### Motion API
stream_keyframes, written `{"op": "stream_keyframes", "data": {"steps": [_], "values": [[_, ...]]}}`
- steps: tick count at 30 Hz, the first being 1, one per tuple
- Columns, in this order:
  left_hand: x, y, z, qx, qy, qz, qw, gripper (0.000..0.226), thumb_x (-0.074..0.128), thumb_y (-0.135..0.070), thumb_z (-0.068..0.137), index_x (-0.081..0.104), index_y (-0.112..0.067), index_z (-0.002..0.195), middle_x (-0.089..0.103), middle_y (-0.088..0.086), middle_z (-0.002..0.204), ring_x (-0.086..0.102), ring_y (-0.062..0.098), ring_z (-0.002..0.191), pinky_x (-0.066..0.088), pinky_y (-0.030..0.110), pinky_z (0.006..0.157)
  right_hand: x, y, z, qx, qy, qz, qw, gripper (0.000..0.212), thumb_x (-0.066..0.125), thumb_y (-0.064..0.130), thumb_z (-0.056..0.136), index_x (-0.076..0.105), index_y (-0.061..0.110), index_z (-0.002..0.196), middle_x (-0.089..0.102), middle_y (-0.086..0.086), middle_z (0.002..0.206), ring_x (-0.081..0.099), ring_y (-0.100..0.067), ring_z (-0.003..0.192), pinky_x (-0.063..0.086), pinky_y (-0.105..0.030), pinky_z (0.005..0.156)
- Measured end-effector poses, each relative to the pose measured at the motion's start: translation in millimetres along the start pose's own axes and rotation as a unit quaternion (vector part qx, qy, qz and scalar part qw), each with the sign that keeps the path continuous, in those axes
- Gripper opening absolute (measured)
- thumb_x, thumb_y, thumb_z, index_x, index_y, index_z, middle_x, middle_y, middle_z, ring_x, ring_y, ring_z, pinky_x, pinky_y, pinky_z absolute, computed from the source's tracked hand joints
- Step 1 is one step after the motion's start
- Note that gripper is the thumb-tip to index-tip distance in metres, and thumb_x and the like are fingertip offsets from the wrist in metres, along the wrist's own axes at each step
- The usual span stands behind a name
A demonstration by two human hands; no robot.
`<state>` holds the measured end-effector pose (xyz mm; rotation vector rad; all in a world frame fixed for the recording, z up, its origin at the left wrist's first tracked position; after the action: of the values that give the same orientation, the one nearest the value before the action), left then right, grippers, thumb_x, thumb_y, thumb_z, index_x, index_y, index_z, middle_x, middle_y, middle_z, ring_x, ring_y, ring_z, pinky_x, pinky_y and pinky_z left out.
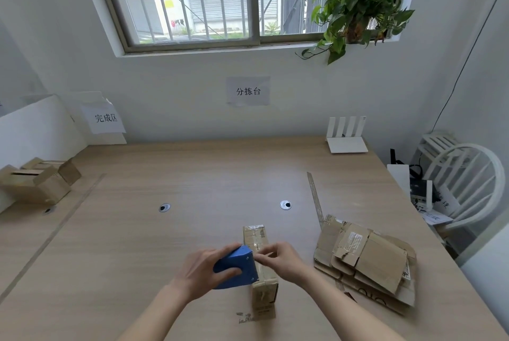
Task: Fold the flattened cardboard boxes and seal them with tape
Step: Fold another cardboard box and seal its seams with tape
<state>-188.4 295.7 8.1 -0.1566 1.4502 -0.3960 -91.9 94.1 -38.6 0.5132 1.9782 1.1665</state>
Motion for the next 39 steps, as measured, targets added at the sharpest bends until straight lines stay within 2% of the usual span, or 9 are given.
{"op": "stream_keyframes", "data": {"steps": [5, 9, 12, 16, 19, 31, 34, 36, 39], "values": [[24, 13, -6, -0.033, 0.024, 0.061, 0.997, 0.086, 0.009, -0.091, 0.074, 0.039, -0.05, 0.144, 0.072, -0.013, 0.102, 0.064, 0.01, 0.077, 0.042, 0.023, 0.062, -1, -25, -3, 0.024, -0.021, -0.082, 0.996, 0.028, 0.07, 0.055, 0.085, 0.08, 0.03, 0.094, 0.076, 0.014, 0.087, 0.068, -0.001, 0.084, 0.055, -0.028, 0.073], [41, 41, -24, -0.073, 0.064, 0.076, 0.992, 0.074, 0.024, -0.087, 0.078, 0.043, -0.051, 0.14, 0.071, -0.015, 0.104, 0.065, 0.009, 0.082, 0.048, 0.028, 0.072, -29, -72, -12, 0.07, -0.052, -0.089, 0.992, 0.023, 0.072, 0.05, 0.081, 0.078, 0.029, 0.074, 0.071, 0.012, 0.069, 0.061, 0.001, 0.066, 0.05, -0.028, 0.067], [58, 41, -24, -0.089, 0.091, 0.085, 0.988, 0.068, 0.03, -0.082, 0.079, 0.045, -0.052, 0.137, 0.07, -0.017, 0.111, 0.065, 0.009, 0.09, 0.048, 0.029, 0.077, -27, -95, -16, 0.106, -0.037, -0.113, 0.987, 0.022, 0.074, 0.049, 0.082, 0.074, 0.031, 0.07, 0.073, 0.01, 0.075, 0.066, -0.003, 0.074, 0.051, -0.026, 0.07], [78, 45, -19, -0.109, 0.097, 0.082, 0.986, 0.067, 0.026, -0.083, 0.077, 0.048, -0.052, 0.133, 0.07, -0.02, 0.108, 0.064, 0.007, 0.088, 0.049, 0.028, 0.077, -19, -112, -5, 0.152, -0.081, -0.118, 0.978, 0.027, 0.075, 0.057, 0.079, 0.071, 0.034, 0.065, 0.074, 0.014, 0.076, 0.069, -0.005, 0.081, 0.053, -0.029, 0.076], [86, 53, -19, -0.121, 0.104, 0.074, 0.984, 0.059, 0.035, -0.079, 0.081, 0.051, -0.051, 0.131, 0.07, -0.019, 0.105, 0.063, 0.007, 0.086, 0.048, 0.027, 0.075, -10, -124, 6, 0.181, -0.074, -0.09, 0.977, 0.027, 0.076, 0.059, 0.076, 0.073, 0.034, 0.067, 0.075, 0.015, 0.08, 0.069, -0.006, 0.085, 0.056, -0.032, 0.082], [106, 70, -13, -0.14, 0.131, 0.053, 0.98, 0.057, 0.038, -0.077, 0.082, 0.049, -0.052, 0.132, 0.069, -0.021, 0.108, 0.062, 0.004, 0.086, 0.044, 0.023, 0.07, 16, -149, 31, 0.221, -0.047, -0.101, 0.969, 0.026, 0.069, 0.06, 0.082, 0.068, 0.037, 0.069, 0.076, 0.01, 0.095, 0.068, -0.016, 0.1, 0.055, -0.034, 0.087], [116, 77, -13, -0.154, 0.127, 0.042, 0.979, 0.065, 0.029, -0.082, 0.076, 0.049, -0.055, 0.131, 0.069, -0.023, 0.106, 0.062, 0.005, 0.086, 0.049, 0.027, 0.074, 28, -151, 33, 0.226, -0.047, -0.077, 0.97, 0.018, 0.067, 0.053, 0.088, 0.075, 0.037, 0.083, 0.077, 0.007, 0.101, 0.068, -0.017, 0.106, 0.054, -0.034, 0.092], [120, 81, -13, -0.17, 0.117, 0.024, 0.978, 0.064, 0.03, -0.084, 0.075, 0.049, -0.057, 0.13, 0.068, -0.024, 0.105, 0.061, 0.004, 0.085, 0.048, 0.026, 0.074, 34, -151, 33, 0.234, -0.056, -0.053, 0.969, 0.028, 0.067, 0.049, 0.091, 0.08, 0.028, 0.104, 0.077, 0.005, 0.108, 0.067, -0.017, 0.112, 0.053, -0.032, 0.094], [122, 81, -13, -0.187, 0.104, -0.003, 0.977, 0.058, 0.038, -0.082, 0.078, 0.05, -0.059, 0.129, 0.068, -0.025, 0.101, 0.06, 0.003, 0.081, 0.042, 0.019, 0.065, 41, -152, 31, 0.253, -0.06, -0.011, 0.966, 0.052, 0.071, 0.053, 0.085, 0.069, 0.025, 0.129, 0.071, 0.002, 0.124, 0.062, -0.018, 0.122, 0.049, -0.031, 0.099]]}}
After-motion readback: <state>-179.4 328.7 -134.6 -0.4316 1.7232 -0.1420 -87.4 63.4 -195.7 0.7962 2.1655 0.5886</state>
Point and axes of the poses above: each hand's wrist, its own z-axis towards the middle knuckle, its own x-axis out of the palm, y = z × x, the point moved 4 cm from there along z, towards the middle knuckle
